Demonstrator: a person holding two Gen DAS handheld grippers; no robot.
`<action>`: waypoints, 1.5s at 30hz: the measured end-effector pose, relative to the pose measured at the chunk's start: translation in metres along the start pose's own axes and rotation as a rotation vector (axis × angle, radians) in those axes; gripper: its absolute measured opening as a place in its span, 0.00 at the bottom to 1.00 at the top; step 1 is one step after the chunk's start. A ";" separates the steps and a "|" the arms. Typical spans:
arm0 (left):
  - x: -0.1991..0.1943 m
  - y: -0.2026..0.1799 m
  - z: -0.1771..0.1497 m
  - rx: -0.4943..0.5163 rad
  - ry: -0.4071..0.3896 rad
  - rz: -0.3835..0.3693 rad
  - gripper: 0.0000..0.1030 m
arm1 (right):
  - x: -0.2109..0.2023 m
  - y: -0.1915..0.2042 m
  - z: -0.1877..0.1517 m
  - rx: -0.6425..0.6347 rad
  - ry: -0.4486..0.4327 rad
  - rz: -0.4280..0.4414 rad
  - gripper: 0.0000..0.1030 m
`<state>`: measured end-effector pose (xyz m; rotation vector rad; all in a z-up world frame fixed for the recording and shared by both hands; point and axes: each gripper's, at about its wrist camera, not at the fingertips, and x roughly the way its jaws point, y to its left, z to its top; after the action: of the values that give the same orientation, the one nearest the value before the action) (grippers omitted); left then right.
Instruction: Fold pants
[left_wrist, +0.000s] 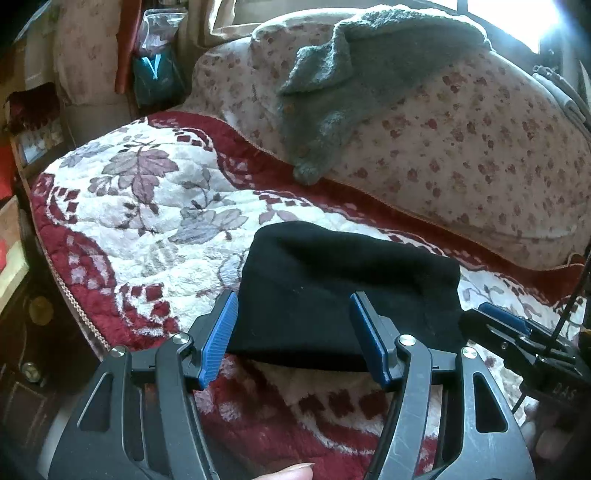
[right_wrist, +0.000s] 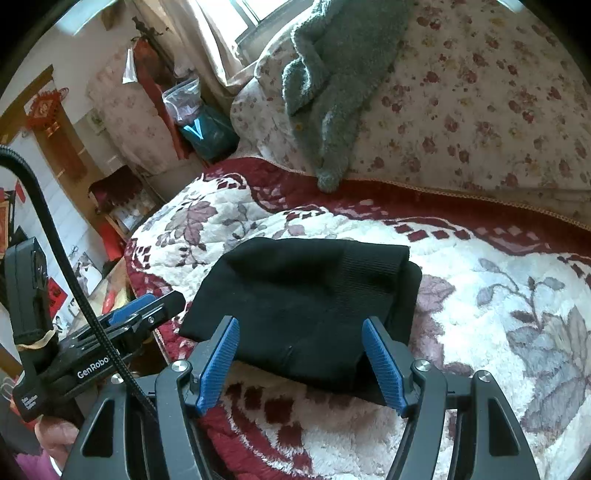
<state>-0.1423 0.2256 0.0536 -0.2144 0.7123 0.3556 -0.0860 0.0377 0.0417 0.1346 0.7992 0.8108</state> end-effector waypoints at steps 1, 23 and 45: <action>-0.001 -0.001 0.000 -0.001 -0.001 -0.001 0.61 | -0.001 0.001 0.000 -0.001 -0.003 0.001 0.65; 0.009 -0.009 -0.005 -0.002 0.020 0.002 0.61 | 0.000 -0.008 -0.006 0.025 0.022 -0.026 0.65; 0.004 -0.038 -0.003 0.081 -0.030 0.024 0.61 | 0.005 -0.024 -0.002 0.053 0.040 -0.035 0.65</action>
<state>-0.1263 0.1912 0.0512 -0.1240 0.6983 0.3520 -0.0710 0.0238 0.0282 0.1513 0.8590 0.7616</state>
